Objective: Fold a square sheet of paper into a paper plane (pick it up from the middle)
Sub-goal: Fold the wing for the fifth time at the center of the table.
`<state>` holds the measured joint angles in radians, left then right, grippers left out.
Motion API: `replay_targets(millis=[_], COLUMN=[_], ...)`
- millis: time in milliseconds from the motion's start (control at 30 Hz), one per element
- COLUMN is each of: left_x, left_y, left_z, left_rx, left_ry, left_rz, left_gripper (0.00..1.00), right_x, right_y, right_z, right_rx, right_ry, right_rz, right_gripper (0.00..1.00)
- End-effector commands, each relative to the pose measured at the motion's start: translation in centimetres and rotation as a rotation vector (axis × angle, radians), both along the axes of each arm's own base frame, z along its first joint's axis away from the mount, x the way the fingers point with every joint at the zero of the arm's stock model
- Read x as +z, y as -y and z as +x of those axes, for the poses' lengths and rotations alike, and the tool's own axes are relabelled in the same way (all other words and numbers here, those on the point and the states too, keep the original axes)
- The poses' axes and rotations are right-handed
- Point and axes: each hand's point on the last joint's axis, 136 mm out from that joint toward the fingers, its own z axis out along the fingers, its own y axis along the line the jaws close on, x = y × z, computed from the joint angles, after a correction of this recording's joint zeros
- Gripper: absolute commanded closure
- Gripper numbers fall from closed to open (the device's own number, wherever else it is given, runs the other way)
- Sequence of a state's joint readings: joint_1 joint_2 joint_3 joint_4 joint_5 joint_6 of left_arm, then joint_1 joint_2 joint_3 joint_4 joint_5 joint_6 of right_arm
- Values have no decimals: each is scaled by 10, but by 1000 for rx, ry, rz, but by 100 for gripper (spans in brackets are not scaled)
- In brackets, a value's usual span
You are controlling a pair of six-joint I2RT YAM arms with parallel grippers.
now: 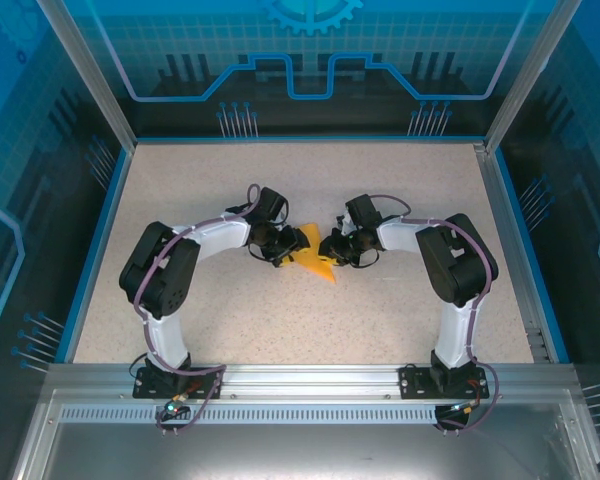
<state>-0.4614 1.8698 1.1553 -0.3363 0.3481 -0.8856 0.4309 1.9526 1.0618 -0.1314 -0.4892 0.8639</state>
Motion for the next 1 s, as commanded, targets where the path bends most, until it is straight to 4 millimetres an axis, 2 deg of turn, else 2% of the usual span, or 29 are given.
replay_targets(millis=[0,267,600,967], left_x=[-5,-11,-17,-13], left_y=[-8,-4,4,13], left_z=[-12,-14,-9,-2], left_rx=[-3,-3,-9,-20], left_ry=[-21,-52,-73,-51], left_rz=[48,33,16,-13], left_gripper=[42,40,41,54], right_x=[-60,-66,-69,-72], right_y=[33,41,44,47], right_z=[-33,-35,-37,-38], right_rx=[-32,-71,-89,-95], right_ry=[-177,-211,-235,-244], right_rz=[-167,-159,-150,-147], right_gripper=[80,85,86,86])
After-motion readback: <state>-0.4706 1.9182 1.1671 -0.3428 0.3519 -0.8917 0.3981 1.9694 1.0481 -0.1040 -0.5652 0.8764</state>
